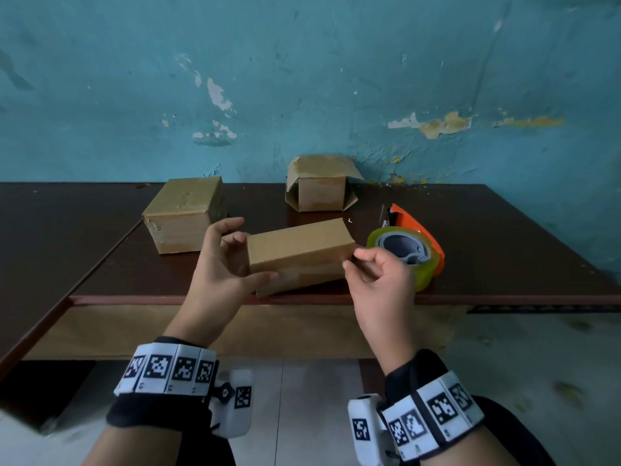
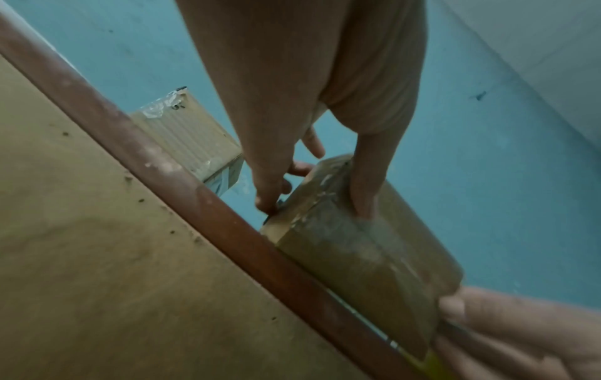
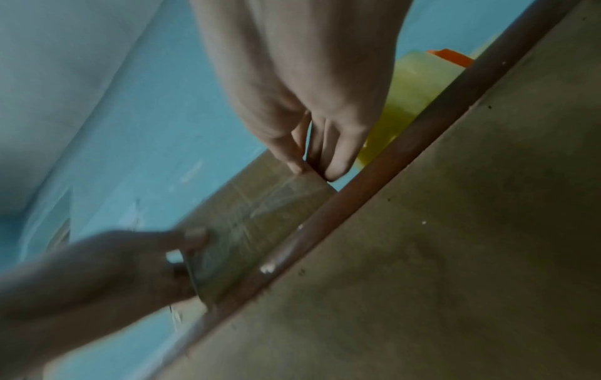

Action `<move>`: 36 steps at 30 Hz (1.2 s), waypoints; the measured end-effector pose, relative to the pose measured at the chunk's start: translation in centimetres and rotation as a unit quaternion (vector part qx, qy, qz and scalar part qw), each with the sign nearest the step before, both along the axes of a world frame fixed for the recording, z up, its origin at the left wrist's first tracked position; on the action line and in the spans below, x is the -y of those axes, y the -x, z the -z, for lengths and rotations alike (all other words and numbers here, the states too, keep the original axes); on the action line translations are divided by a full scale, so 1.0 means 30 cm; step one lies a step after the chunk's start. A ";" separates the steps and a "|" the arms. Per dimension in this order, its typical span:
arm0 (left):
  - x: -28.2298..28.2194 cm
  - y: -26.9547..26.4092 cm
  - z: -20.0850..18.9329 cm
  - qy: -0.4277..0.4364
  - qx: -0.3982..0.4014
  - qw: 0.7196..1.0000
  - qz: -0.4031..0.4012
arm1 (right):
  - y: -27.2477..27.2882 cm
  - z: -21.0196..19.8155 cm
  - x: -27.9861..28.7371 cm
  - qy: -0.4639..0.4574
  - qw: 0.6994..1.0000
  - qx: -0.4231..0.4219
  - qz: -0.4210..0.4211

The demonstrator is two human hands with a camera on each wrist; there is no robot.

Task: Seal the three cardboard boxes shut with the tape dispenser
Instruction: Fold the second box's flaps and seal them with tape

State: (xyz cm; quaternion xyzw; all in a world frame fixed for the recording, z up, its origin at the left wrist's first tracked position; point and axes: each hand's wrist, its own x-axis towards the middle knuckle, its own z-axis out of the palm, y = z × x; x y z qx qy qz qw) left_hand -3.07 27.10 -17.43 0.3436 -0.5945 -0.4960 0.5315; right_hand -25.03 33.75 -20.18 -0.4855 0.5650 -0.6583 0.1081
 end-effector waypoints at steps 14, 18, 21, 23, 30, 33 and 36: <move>-0.024 0.016 0.035 0.261 0.191 0.943 -0.079 | -0.029 -0.014 -0.024 -0.089 0.992 -0.067 0.050; -0.015 0.018 0.014 0.229 0.226 0.946 -0.031 | -0.027 -0.032 -0.051 -0.086 0.982 -0.134 0.099; -0.002 0.016 0.031 0.226 0.286 0.930 -0.038 | -0.006 -0.028 -0.047 -0.083 0.983 -0.136 0.096; 0.006 0.018 0.036 0.229 0.306 0.923 -0.051 | 0.007 -0.030 -0.045 -0.083 0.986 -0.118 0.079; 0.022 0.043 0.044 0.249 0.372 0.892 -0.064 | 0.002 -0.041 -0.059 -0.058 0.983 -0.159 0.070; 0.028 0.033 0.047 0.250 0.376 0.890 -0.066 | 0.037 -0.073 -0.068 0.017 0.978 -0.167 0.123; 0.024 0.026 0.052 0.245 0.372 0.893 -0.061 | 0.093 -0.109 -0.070 0.033 0.953 -0.209 0.217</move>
